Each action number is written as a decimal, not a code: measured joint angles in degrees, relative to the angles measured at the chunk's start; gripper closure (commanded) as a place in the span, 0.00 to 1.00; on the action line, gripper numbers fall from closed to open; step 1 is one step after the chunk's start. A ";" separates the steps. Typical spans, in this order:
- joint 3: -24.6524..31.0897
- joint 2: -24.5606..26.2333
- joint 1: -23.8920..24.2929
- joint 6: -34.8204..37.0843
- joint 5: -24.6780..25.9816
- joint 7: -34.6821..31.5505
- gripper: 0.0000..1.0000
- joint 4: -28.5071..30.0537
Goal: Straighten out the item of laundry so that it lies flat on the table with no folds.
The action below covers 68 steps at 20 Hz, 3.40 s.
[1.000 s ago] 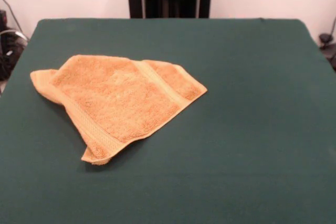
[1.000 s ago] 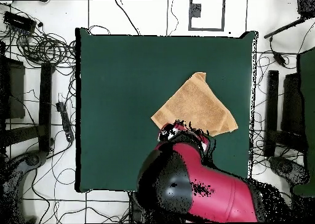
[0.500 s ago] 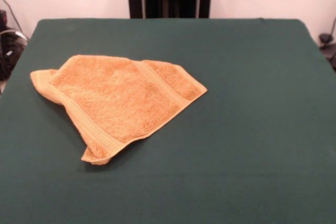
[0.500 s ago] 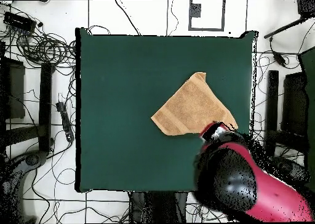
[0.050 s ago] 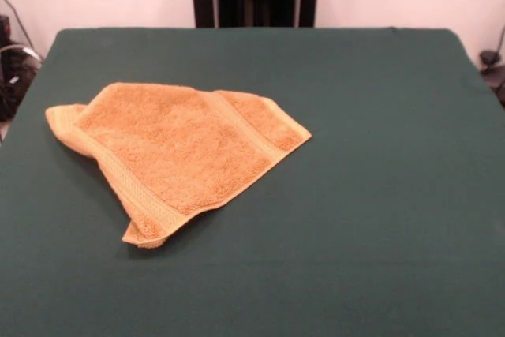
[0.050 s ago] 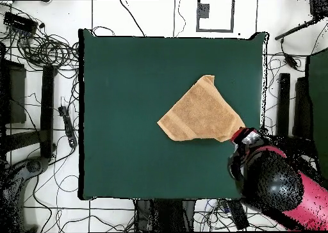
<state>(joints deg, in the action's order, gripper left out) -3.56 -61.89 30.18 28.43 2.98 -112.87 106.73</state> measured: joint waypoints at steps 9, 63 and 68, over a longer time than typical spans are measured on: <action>6.31 2.02 3.79 -0.01 0.09 0.00 0.00 0.11; 27.33 12.23 23.27 -5.40 5.08 0.02 0.00 3.76; 28.75 13.70 23.33 -10.45 5.08 0.02 0.00 5.70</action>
<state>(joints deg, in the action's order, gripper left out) 25.19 -48.19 53.51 17.98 8.06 -112.84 112.43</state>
